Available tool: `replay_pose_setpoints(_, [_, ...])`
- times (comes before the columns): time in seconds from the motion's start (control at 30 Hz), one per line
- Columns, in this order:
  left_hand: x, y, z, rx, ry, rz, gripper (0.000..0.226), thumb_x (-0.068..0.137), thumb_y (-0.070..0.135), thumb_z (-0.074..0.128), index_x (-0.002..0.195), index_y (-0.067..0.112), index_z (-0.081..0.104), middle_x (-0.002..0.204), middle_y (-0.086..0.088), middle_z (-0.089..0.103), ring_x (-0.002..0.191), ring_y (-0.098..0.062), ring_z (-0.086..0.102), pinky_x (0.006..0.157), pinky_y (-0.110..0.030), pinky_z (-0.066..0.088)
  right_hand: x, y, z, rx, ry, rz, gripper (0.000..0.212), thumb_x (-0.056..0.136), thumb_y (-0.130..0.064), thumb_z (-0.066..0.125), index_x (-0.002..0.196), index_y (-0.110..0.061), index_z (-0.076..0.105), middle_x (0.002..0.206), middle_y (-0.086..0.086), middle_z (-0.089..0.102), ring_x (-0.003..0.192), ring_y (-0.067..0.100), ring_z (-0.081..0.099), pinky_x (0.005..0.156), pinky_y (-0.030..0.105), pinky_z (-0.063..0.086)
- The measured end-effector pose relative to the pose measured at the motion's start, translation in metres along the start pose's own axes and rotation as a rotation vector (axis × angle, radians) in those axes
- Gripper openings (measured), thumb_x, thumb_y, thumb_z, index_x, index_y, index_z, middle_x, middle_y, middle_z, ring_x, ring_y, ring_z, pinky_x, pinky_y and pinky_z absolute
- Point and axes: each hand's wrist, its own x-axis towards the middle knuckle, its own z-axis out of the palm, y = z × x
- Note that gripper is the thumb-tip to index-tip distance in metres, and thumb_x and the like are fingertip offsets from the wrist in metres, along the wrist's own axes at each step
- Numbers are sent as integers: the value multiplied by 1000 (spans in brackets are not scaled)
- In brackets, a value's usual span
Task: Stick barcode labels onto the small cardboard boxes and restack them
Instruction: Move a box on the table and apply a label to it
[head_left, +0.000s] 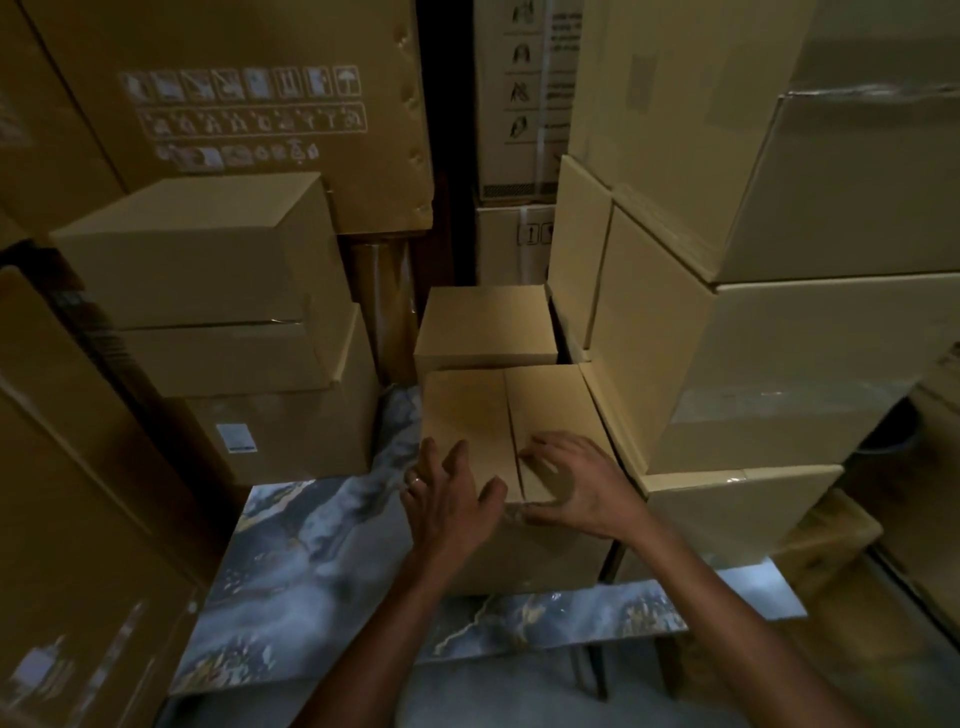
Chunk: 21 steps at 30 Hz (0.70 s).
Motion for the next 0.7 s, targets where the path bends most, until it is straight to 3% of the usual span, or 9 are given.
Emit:
replay_pose_setpoints(0.1, [16, -8, -11, -90, 25, -25, 72, 99, 59, 43, 160, 31, 16, 170, -3, 0, 154, -37, 7, 122, -52, 17, 9, 0, -6, 124, 23, 34, 76, 71, -87, 58, 127, -36, 65, 141, -12, 57, 132, 7, 46, 110, 31, 39])
replay_pose_setpoints(0.2, [49, -24, -24, -171, 135, 21, 67, 103, 57, 40, 161, 33, 17, 171, 4, 2, 156, -31, 5, 125, -50, 15, 40, -7, -20, 273, 118, 103, 36, 88, -48, 72, 116, -25, 73, 118, -11, 70, 111, 5, 61, 91, 18, 47])
replay_pose_setpoints(0.3, [94, -43, -38, -260, 147, 65, 71, 102, 64, 35, 162, 34, 13, 172, 5, 1, 158, -25, 5, 126, -48, 12, 95, -18, -28, 302, 266, 152, 22, 91, -31, 73, 113, -27, 74, 116, -9, 71, 110, 8, 63, 93, 23, 48])
replay_pose_setpoints(0.4, [148, -47, -47, -302, 132, 62, 76, 98, 71, 27, 162, 37, 6, 172, 6, -1, 158, -24, 4, 125, -55, 11, 159, -26, -24, 282, 320, 156, 35, 95, -29, 67, 129, -21, 67, 131, 1, 66, 127, 19, 56, 107, 31, 44])
replay_pose_setpoints(0.5, [190, -38, -47, -286, 118, 107, 61, 108, 51, 29, 162, 33, 8, 172, 2, -5, 158, -25, -2, 127, -47, 6, 208, -24, -12, 114, 210, 151, 53, 100, -25, 59, 151, -18, 44, 157, 7, 42, 148, 28, 31, 122, 45, 25])
replay_pose_setpoints(0.6, [223, -28, -43, -244, 78, 129, 59, 110, 45, 30, 163, 29, 11, 171, -3, -9, 158, -28, -5, 127, -45, 5, 232, -12, 2, 5, 88, 231, 65, 104, -28, 48, 161, -25, 18, 170, 6, 11, 155, 35, 2, 124, 58, -1])
replay_pose_setpoints(0.7, [252, -20, -38, -211, 58, 121, 59, 109, 47, 30, 163, 29, 14, 171, -4, -10, 158, -30, -3, 126, -50, 10, 245, 0, 14, -57, 52, 223, 62, 105, -35, 43, 161, -26, 17, 169, 7, 7, 154, 36, 0, 121, 60, -6])
